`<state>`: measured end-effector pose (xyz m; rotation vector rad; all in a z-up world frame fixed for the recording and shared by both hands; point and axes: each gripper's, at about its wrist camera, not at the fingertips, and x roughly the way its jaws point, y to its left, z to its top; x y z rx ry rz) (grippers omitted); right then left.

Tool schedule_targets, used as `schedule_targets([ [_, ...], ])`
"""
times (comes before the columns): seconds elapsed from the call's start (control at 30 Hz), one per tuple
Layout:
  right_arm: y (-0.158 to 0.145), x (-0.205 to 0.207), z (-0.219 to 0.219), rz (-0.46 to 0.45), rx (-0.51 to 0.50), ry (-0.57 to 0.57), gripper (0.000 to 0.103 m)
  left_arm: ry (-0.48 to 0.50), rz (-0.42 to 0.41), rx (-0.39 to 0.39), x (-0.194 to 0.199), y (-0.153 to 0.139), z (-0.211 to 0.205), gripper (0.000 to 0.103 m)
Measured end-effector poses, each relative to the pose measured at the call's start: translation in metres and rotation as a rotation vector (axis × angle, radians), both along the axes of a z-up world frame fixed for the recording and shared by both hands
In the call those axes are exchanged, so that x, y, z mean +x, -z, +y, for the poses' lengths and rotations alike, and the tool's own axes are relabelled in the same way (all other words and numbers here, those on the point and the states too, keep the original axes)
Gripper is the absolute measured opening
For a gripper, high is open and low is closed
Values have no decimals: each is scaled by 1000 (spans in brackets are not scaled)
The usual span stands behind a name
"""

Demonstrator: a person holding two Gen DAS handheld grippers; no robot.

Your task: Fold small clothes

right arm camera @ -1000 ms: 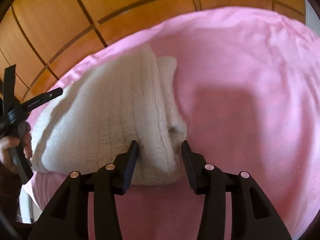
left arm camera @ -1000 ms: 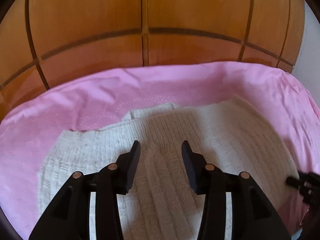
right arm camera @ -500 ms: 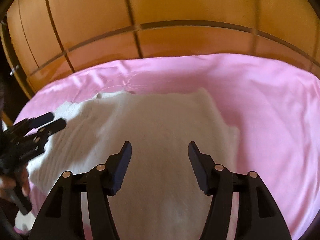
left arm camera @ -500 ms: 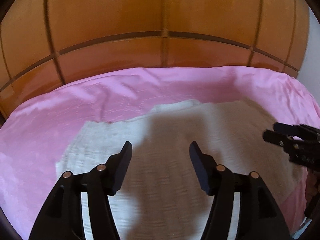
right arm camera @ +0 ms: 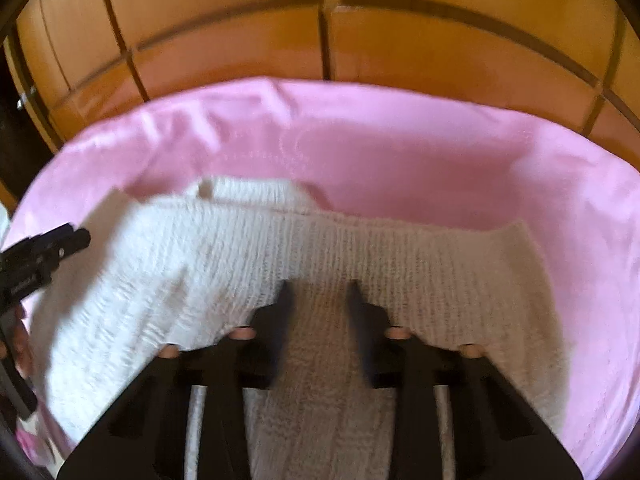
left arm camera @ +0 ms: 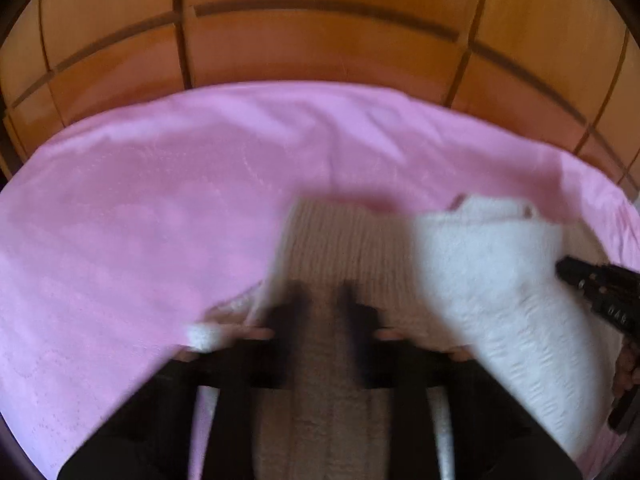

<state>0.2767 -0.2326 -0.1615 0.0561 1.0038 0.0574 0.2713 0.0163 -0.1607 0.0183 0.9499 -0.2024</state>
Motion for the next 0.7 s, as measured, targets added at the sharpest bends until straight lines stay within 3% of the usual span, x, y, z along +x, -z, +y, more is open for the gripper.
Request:
schedule_targets([
  [0.03, 2, 0, 4, -4, -13, -15, 6, -3, -7, 6, 0, 4, 0, 6],
  [0.13, 2, 4, 9, -35, -52, -4, 0, -42, 21, -25, 7, 13, 3, 5],
  [0.33, 6, 11, 3, -26, -36, 6, 0, -87, 19, -12, 10, 12, 1, 10],
  [0.37, 3, 8, 0, -30, -15, 2, 0, -89, 0, -11, 5, 7, 0, 20],
  [0.4, -2, 2, -7, -34, 21, 7, 2, -97, -16, -14, -1, 2, 3, 38],
  [0.47, -13, -10, -26, -57, 67, 45, 23, -105, -53, -56, -17, -9, 8, 44],
  [0.53, -27, -32, -57, -114, 101, 122, 56, -101, -71, -73, -32, -15, 8, 46],
  [0.57, -32, -44, -74, -132, 122, 158, 60, -98, -75, -77, -37, -17, 8, 46],
  [0.7, -26, -80, -131, -105, 161, 280, 61, -68, -76, -121, -71, -21, 11, 50],
])
